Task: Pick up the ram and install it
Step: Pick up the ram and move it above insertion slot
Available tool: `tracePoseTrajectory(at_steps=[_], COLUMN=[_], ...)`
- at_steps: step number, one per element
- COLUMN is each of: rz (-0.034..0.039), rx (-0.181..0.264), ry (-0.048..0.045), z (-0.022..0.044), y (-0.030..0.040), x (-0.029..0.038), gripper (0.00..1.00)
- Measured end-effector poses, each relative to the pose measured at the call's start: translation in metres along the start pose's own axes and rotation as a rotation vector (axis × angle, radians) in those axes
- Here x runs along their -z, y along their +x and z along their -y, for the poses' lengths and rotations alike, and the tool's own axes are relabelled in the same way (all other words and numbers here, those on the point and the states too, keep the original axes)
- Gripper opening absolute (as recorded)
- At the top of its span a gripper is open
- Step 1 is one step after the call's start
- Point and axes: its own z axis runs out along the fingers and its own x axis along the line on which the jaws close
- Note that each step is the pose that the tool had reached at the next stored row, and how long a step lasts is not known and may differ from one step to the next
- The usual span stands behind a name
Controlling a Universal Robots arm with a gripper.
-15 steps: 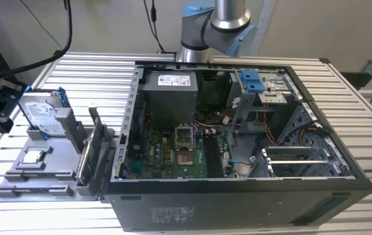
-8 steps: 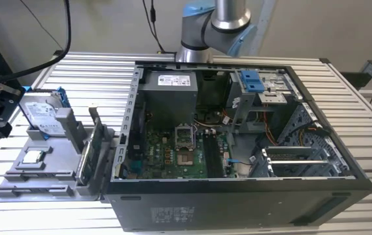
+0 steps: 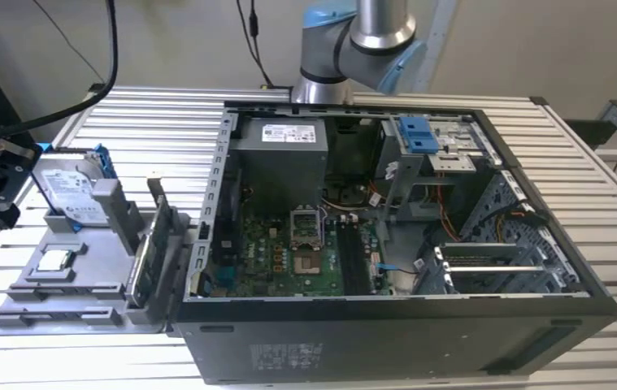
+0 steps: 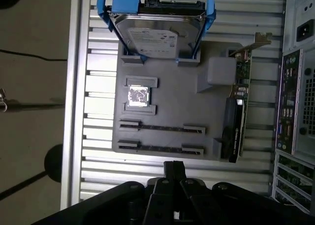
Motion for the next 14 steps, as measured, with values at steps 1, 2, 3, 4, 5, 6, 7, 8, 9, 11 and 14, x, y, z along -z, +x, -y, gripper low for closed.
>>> tracePoseTrajectory(at_steps=[1, 2, 3, 4, 5, 6, 7, 8, 9, 11, 14], rz=[0.0, 0.0, 0.0, 0.0, 0.0, 0.0, 0.0, 0.0, 0.0, -0.0002, -0.0012], rx=[0.0, 0.0, 0.0, 0.0, 0.0, 0.0, 0.0, 0.0, 0.0, 0.005, 0.029], ry=[0.0, 0.0, 0.0, 0.0, 0.0, 0.0, 0.0, 0.0, 0.0, 0.0002, 0.0009], z=[0.0, 0.0, 0.0, 0.0, 0.0, 0.0, 0.0, 0.0, 0.0, 0.0, 0.0], y=[0.0, 0.0, 0.0, 0.0, 0.0, 0.0, 0.0, 0.0, 0.0, 0.0, 0.0], x=[0.0, 0.0, 0.0, -0.0001, -0.0001, -0.0001, -0.0001, -0.0001, -0.0001, -0.0002, -0.0003], gripper=[0.11, 0.11, 0.11, 0.11, 0.11, 0.11, 0.11, 0.11, 0.11, 0.11, 0.11])
